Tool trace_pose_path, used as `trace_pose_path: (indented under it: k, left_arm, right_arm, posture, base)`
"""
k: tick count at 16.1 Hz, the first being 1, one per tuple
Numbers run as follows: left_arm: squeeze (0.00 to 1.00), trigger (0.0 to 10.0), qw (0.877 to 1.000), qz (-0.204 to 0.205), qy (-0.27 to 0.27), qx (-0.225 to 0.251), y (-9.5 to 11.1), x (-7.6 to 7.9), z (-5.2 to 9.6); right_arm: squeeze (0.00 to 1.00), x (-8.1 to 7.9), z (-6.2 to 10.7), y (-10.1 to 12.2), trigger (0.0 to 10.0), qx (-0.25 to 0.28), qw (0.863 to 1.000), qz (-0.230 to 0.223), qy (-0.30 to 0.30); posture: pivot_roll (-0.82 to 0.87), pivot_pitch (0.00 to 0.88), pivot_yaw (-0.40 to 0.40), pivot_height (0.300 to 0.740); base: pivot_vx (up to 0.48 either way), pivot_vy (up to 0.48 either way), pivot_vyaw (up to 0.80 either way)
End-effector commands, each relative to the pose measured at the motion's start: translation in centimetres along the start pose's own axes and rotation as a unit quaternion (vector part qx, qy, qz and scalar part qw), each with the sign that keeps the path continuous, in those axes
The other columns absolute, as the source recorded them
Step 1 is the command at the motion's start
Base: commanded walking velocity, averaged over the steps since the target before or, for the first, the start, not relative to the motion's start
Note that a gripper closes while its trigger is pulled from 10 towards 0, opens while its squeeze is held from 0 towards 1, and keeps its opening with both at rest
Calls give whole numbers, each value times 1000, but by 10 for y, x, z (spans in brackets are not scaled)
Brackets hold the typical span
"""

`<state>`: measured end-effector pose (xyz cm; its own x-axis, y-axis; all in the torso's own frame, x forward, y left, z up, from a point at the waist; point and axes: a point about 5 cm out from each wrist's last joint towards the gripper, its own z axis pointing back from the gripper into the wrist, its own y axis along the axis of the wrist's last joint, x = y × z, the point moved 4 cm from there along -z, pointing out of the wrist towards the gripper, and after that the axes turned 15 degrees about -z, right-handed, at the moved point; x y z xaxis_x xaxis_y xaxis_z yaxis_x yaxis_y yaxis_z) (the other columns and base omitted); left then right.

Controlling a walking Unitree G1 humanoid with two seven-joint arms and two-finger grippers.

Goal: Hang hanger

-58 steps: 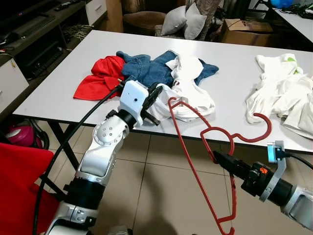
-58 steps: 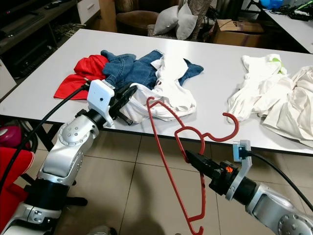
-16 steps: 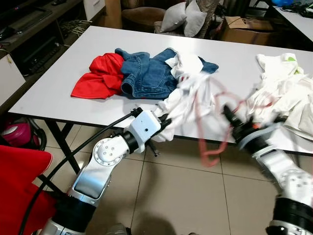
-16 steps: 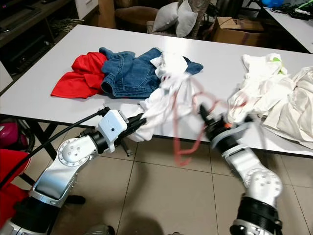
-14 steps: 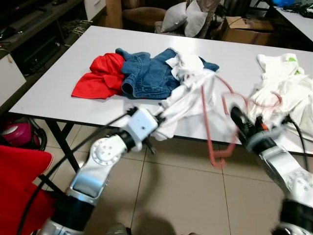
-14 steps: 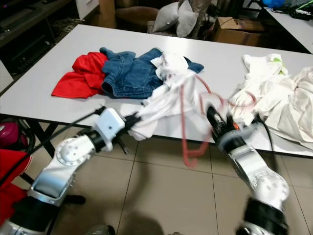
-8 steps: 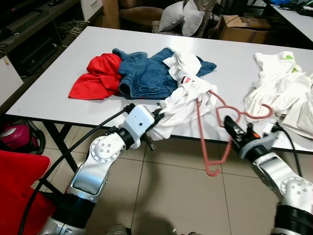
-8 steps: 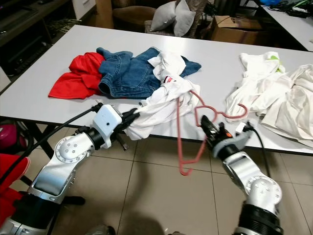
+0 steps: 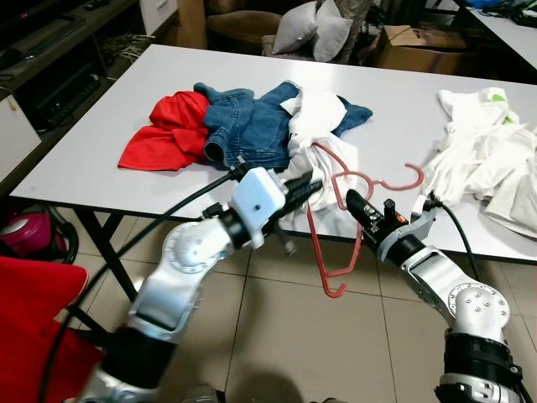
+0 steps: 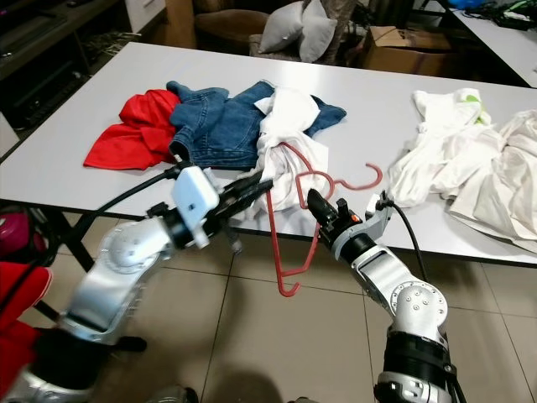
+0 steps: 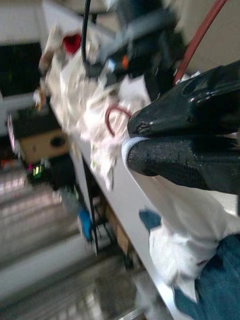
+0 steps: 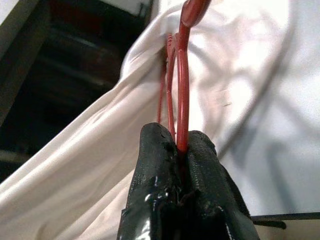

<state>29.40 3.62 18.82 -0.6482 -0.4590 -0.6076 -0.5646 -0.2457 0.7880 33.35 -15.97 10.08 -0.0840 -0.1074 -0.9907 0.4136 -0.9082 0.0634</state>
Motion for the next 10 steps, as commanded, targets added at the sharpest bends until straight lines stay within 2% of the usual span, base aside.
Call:
trace_pose_path:
  k: [1,2,3,4,8,10]
  left_arm:
    - [0,0,999,7,-42,0,2,12,1]
    - [0,0,994,-11,-91,-52,-16,25,9]
    - [0,0,988,-36,-112,-99,-33,31,17]
    - [0,0,986,-45,-113,-118,-41,32,20]
    - [0,0,991,-29,-107,-69,-20,33,5]
    - [0,0,992,-19,-119,-48,-11,44,-4]
  right_arm:
    - [0,-4,-2,12,10000,26,1000,2,3]
    - [0,-7,-4,23,10000,59,998,-15,13]
    - [0,-13,-6,33,10000,84,995,-43,29]
    - [0,-16,-7,38,10000,94,993,-57,37]
    - [0,-10,-20,49,10000,147,986,-72,12]
    - [0,-14,-29,53,10000,181,976,-121,21]
  posture:
    - [22,24,-14,740]
    - [25,22,-12,740]
    - [29,21,-11,740]
    - [29,21,-11,740]
    - [39,24,-14,740]
    - [44,31,-13,740]
  base:
    - [0,0,0]
    - [0,0,0]
    - [0,0,0]
    - [0,0,0]
    - [0,0,0]
    - [0,0,0]
